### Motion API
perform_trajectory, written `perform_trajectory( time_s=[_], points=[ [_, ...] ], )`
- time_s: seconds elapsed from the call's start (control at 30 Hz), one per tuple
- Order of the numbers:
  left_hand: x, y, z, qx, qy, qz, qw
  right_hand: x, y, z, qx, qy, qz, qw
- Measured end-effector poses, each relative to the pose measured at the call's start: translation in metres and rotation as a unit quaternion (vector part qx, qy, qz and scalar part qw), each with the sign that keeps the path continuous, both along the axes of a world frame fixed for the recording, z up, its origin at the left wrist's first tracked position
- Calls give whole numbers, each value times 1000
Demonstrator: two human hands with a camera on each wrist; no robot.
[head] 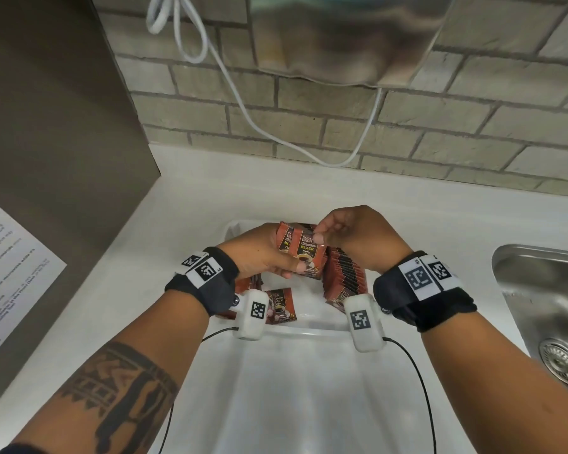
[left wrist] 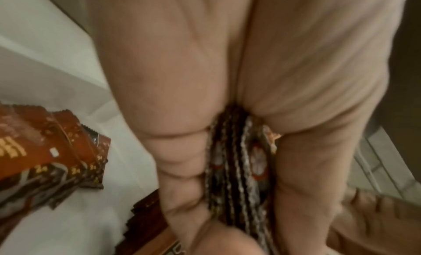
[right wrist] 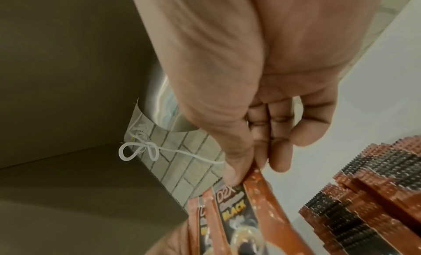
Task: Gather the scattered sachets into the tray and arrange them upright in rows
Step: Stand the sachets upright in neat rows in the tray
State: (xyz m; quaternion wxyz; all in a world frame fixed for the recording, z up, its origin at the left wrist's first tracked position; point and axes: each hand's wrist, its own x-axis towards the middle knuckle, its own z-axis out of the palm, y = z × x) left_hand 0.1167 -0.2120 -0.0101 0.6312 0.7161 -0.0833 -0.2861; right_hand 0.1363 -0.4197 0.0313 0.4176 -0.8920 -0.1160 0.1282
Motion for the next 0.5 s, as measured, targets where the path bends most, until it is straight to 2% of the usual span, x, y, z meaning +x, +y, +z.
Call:
perform_trajectory(
  time_s=[0.13, 0.23, 0.33, 0.4, 0.5],
  points=[
    [2, 1, -2, 114, -87, 22, 989, 0, -1, 1, -48, 0, 16, 999],
    [4, 9, 3, 233, -148, 19, 961, 2, -4, 0, -73, -7, 1, 997],
    [8, 21, 8, 421, -102, -73, 898, 6, -7, -7, -109, -5, 1, 994],
    [10, 23, 6, 485, -52, -128, 864, 9, -5, -14, -141, 4, 8, 990],
    [9, 11, 7, 480, -30, -148, 864, 14, 2, -28, -191, 12, 8, 981]
  ],
)
